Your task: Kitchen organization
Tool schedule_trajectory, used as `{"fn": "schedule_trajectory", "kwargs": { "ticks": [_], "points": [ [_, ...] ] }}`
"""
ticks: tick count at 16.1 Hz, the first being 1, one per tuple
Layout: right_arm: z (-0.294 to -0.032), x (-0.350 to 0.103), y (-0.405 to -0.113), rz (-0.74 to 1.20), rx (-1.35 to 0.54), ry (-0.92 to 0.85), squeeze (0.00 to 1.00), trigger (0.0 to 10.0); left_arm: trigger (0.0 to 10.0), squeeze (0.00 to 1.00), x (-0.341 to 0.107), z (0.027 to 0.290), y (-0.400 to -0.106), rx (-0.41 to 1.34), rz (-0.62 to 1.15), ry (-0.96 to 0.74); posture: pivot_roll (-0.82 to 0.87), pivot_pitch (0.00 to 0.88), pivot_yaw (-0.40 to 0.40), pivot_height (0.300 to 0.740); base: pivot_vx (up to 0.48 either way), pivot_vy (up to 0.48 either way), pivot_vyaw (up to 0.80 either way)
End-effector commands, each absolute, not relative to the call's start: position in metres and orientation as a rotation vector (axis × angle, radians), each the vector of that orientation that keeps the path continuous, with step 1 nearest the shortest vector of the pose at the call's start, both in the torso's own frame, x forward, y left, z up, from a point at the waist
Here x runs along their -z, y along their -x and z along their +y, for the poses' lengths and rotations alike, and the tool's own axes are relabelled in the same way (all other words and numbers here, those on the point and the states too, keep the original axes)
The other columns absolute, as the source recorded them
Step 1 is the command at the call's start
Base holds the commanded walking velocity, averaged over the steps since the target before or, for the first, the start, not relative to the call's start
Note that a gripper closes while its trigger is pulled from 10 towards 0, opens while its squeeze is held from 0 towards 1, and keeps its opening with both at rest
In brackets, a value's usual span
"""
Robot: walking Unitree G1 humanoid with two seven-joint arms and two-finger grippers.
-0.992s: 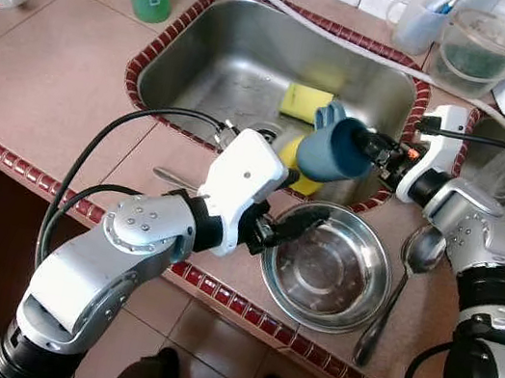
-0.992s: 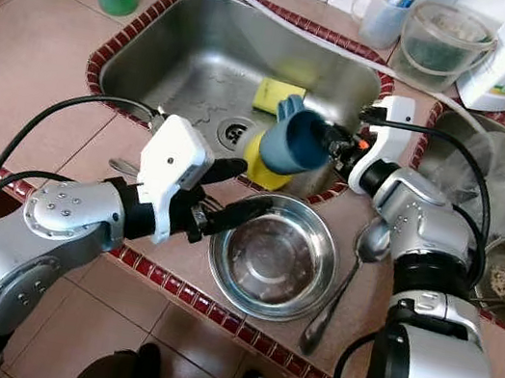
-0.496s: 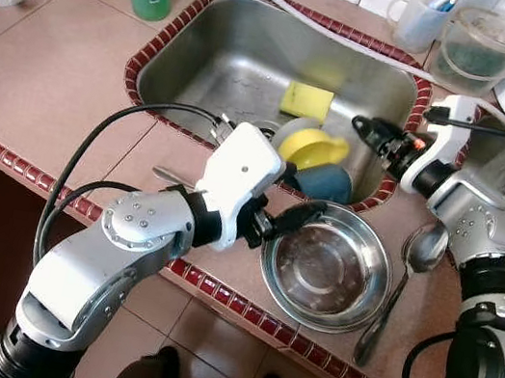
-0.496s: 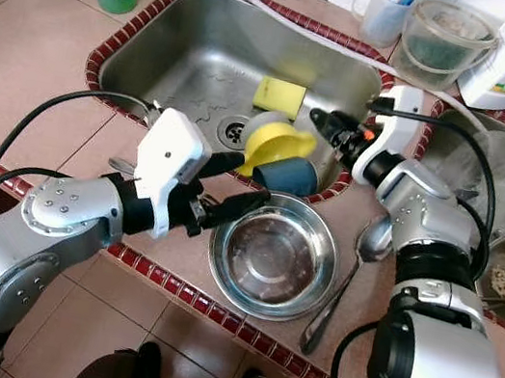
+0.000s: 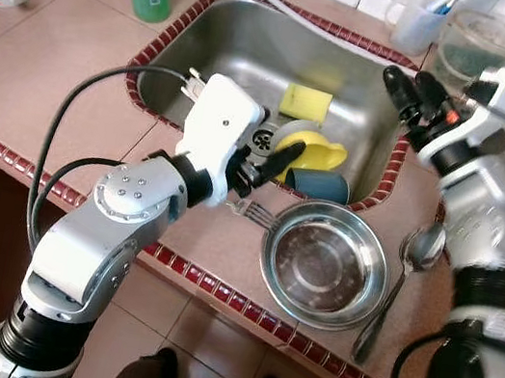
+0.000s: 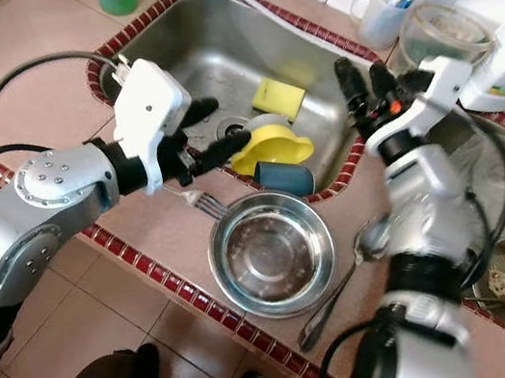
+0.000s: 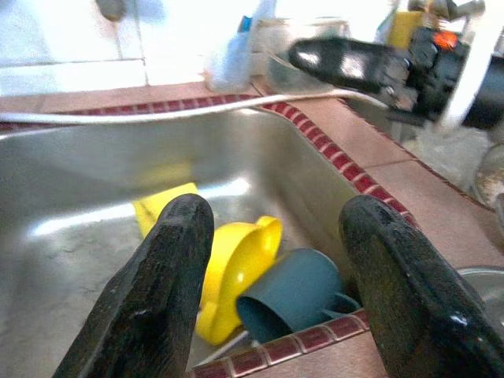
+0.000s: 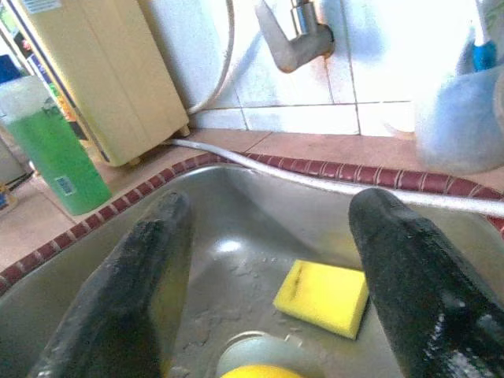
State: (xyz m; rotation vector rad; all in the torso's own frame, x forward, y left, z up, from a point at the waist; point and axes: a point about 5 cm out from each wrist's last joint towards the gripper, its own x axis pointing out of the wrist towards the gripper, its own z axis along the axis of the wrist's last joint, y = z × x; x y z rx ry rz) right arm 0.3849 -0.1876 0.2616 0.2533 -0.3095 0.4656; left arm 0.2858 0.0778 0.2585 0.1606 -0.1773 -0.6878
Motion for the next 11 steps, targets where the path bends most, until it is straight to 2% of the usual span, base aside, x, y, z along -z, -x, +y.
{"fn": "schedule_trajectory", "kwargs": {
  "ticks": [1,4,11],
  "points": [
    [-0.184,-0.263,-0.377,-0.353,-0.449,-0.245,1.0,10.0,10.0,0.0,-0.256,0.083,-0.288,0.638,-0.186,-0.15,0.05,0.159,-0.027,0.74,0.0,0.0,0.0],
    [-0.183,-0.265,-0.364,-0.397,-0.402,-0.287,1.0,10.0,10.0,0.0,-0.252,0.093,-0.297,0.538,-0.196,-0.138,0.04,0.111,-0.026,0.74,0.0,0.0,0.0],
    [-0.189,-0.257,-0.332,-0.422,-0.283,-0.269,1.0,10.0,10.0,0.0,-0.241,0.102,-0.31,0.446,-0.226,-0.094,-0.01,0.018,-0.015,0.74,0.0,0.0,0.0]
  ]
}}
